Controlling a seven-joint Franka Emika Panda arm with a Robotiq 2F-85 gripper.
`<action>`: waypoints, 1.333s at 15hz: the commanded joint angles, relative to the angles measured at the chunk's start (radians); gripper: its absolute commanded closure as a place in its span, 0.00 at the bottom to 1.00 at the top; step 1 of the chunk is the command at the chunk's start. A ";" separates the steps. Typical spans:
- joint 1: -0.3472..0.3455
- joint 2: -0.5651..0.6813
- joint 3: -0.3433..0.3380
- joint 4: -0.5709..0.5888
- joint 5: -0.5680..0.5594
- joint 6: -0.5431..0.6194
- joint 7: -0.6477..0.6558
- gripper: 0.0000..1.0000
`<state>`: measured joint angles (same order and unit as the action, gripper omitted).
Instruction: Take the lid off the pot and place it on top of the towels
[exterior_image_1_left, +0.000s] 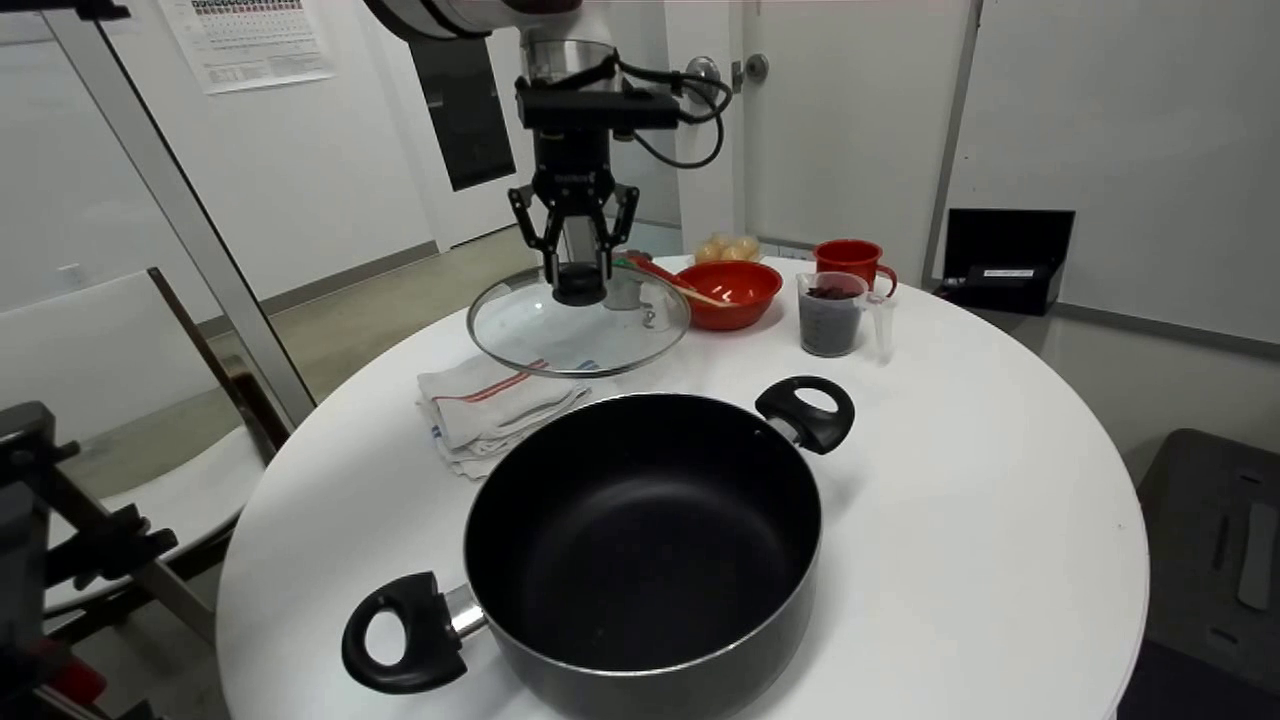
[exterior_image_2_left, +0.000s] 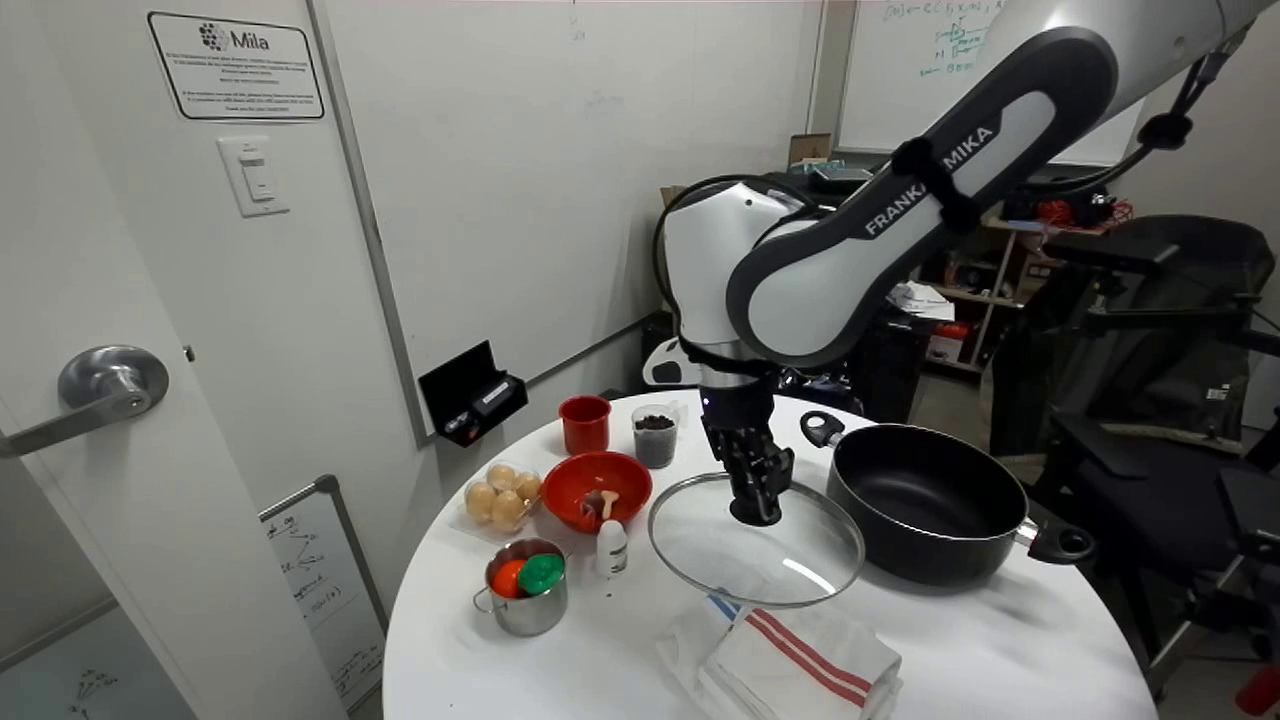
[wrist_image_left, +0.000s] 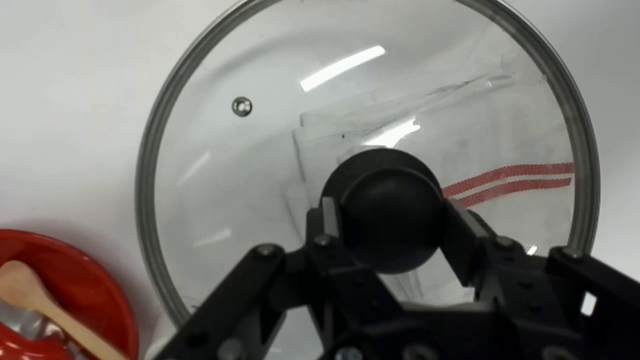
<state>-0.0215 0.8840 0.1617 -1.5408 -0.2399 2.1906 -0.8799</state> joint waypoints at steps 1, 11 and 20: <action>-0.008 0.072 0.011 0.143 0.048 -0.139 -0.099 0.74; 0.047 0.253 -0.031 0.414 0.049 -0.299 -0.080 0.74; 0.103 0.437 -0.063 0.664 0.054 -0.454 -0.002 0.74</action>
<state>0.0568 1.2566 0.1156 -1.0096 -0.2004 1.8150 -0.9158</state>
